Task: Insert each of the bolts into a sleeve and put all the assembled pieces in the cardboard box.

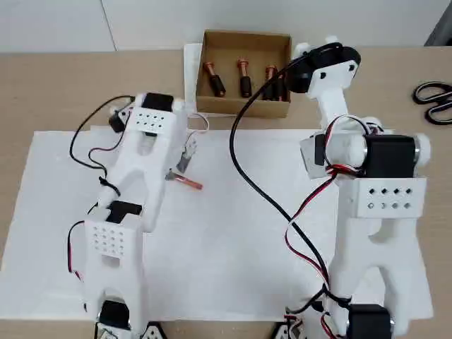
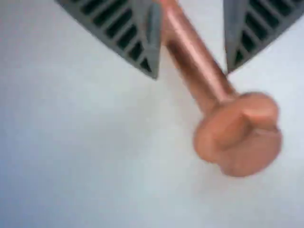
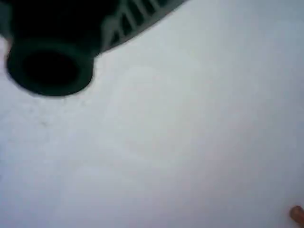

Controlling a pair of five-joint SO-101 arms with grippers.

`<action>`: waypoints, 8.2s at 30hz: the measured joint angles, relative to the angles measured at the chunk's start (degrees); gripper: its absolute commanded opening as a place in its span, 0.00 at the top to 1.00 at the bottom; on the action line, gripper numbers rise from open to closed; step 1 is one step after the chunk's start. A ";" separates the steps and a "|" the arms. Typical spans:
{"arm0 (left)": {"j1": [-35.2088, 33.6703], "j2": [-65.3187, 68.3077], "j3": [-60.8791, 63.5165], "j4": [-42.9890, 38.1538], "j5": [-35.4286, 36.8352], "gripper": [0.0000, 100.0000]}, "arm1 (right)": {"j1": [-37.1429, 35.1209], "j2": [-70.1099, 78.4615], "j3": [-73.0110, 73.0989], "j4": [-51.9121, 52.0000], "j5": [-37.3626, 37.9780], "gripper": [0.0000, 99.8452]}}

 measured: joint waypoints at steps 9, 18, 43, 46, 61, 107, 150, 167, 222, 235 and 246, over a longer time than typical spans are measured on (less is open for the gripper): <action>2.37 0.44 -6.24 1.58 -3.43 0.99 | 0.00 0.00 0.00 0.00 0.00 1.00; 0.44 0.35 -6.24 1.67 -2.37 0.93 | 0.00 0.00 0.00 0.00 0.00 1.00; -1.85 0.26 1.58 1.76 -2.29 0.93 | 0.00 0.00 0.00 -0.44 0.00 1.00; -1.85 0.18 2.29 1.76 -2.29 0.93 | 0.00 0.00 0.00 -0.88 0.00 1.00; -1.85 0.18 2.29 1.76 -2.37 0.93 | 0.00 0.00 0.00 -1.05 0.00 1.00; 0.70 -31.21 26.73 -2.73 -13.01 0.75 | 0.00 0.00 0.00 -1.05 0.00 1.00; -5.54 -11.69 28.31 -16.09 -6.95 0.87 | -0.35 0.00 0.00 -1.05 0.00 1.00; -3.87 -9.85 16.70 -9.32 -10.37 0.99 | -0.35 0.00 0.00 -1.05 0.00 1.00; -4.04 -9.93 23.03 -14.77 -60.22 0.87 | -0.35 -5.89 0.00 -0.88 -0.26 1.00; -3.43 -9.93 23.21 -16.62 -56.53 0.99 | -0.35 -5.89 0.00 -0.88 -0.26 1.00; -0.09 -9.85 11.69 -5.45 -56.79 0.99 | -0.35 -8.44 0.00 -0.88 -0.44 0.99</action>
